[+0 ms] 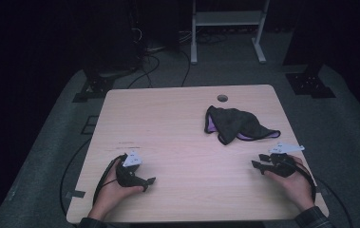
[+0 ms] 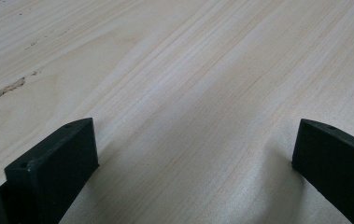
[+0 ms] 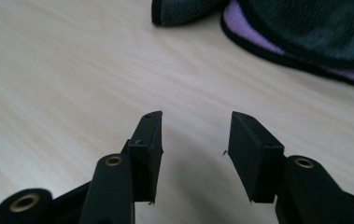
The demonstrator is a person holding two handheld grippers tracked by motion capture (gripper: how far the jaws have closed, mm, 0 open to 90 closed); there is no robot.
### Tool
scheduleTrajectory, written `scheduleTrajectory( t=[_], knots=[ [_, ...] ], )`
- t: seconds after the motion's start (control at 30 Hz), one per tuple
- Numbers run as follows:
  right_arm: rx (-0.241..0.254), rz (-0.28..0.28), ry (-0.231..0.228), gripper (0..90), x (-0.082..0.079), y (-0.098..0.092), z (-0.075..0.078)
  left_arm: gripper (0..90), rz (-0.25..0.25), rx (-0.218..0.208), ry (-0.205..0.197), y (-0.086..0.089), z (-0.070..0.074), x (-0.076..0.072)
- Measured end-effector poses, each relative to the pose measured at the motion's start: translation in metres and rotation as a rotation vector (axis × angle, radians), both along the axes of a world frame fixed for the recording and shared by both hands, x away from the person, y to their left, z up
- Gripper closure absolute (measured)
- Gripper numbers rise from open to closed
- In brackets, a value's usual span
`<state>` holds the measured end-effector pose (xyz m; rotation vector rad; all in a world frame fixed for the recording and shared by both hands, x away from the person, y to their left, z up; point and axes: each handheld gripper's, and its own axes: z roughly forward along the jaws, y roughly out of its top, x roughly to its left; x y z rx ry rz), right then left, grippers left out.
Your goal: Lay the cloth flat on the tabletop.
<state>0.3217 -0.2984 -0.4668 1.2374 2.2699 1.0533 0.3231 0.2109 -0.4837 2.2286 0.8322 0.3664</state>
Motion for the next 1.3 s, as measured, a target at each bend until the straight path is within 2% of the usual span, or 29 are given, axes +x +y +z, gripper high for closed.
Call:
scheduleTrajectory(
  t=[0.07,0.23,0.27,0.47,0.63,0.67,0.83,0.93,1.07,1.23,1.27,1.3],
  knots=[
    [0.019,-0.006,-0.001,54.0,0.006,0.000,0.004,0.0,-0.001,0.001,0.000,0.000,0.000,0.000],
    [0.031,-0.010,-0.013,54.0,0.020,0.003,0.008,0.0,0.000,0.002,0.002,0.000,0.000,0.000],
    [0.036,-0.003,-0.015,54.0,0.028,0.007,0.012,0.0,-0.001,0.002,0.002,0.000,0.000,0.000],
    [0.056,0.009,-0.021,53.2,0.045,0.019,0.015,0.0,-0.001,0.002,0.001,0.000,0.000,0.000],
    [0.067,0.014,-0.026,51.8,0.059,0.033,0.011,0.0,0.000,0.000,-0.001,0.000,0.000,0.000],
    [0.052,0.014,-0.013,50.5,0.065,0.037,0.007,0.0,0.000,0.000,0.000,0.000,0.000,0.000],
    [0.058,0.000,-0.017,48.2,0.076,0.043,0.004,0.0,0.000,-0.001,-0.002,0.000,0.000,0.000],
    [0.061,-0.031,-0.029,46.0,0.086,0.048,0.000,0.0,0.000,0.001,0.000,0.000,0.000,0.000],
    [0.062,-0.034,-0.007,44.2,0.091,0.051,-0.004,0.0,0.000,0.000,-0.001,0.000,0.000,0.000],
    [0.079,-0.033,0.005,47.9,0.101,0.055,-0.005,0.0,0.000,0.000,-0.001,0.000,0.000,0.000],
    [0.094,-0.035,0.001,55.0,0.103,0.057,-0.007,0.0,0.000,0.000,-0.001,0.000,0.000,0.000],
    [0.094,-0.035,0.001,55.0,0.103,0.057,-0.007,0.0,0.000,0.000,-0.001,0.000,0.000,0.000]
  ],
)
